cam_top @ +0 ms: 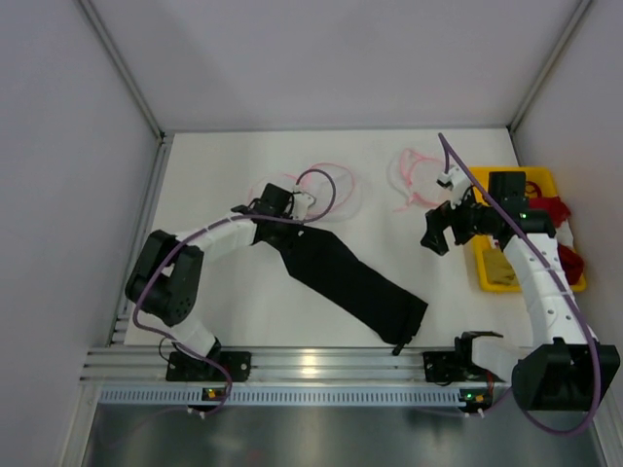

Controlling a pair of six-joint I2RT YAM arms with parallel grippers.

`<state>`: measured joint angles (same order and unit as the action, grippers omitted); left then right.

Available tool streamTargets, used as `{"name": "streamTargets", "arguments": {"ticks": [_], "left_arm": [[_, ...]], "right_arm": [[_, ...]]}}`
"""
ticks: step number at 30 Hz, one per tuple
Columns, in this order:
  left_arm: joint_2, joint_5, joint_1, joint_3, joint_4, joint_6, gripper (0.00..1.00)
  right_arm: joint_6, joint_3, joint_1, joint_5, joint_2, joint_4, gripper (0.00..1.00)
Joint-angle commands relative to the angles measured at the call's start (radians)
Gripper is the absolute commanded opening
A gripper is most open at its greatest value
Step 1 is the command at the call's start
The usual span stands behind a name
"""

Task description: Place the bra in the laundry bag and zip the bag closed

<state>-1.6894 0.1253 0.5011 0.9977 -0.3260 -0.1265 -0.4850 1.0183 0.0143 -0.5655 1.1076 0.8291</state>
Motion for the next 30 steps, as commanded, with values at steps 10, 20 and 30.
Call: {"name": "streamTargets", "arguments": {"ticks": [10, 20, 30], "left_arm": [[0.217, 0.079, -0.098, 0.007, -0.107, 0.083, 0.98], [0.045, 0.001, -0.064, 0.042, -0.010, 0.165, 0.98], [-0.098, -0.130, -0.001, 0.044, 0.039, 0.200, 0.91]], "right_arm": [[0.026, 0.063, 0.010, -0.008, -0.003, -0.027, 0.99], [0.033, 0.057, 0.010, 0.015, 0.003, -0.024, 0.99], [0.026, 0.052, 0.012, 0.035, 0.020, -0.033, 0.99]]}}
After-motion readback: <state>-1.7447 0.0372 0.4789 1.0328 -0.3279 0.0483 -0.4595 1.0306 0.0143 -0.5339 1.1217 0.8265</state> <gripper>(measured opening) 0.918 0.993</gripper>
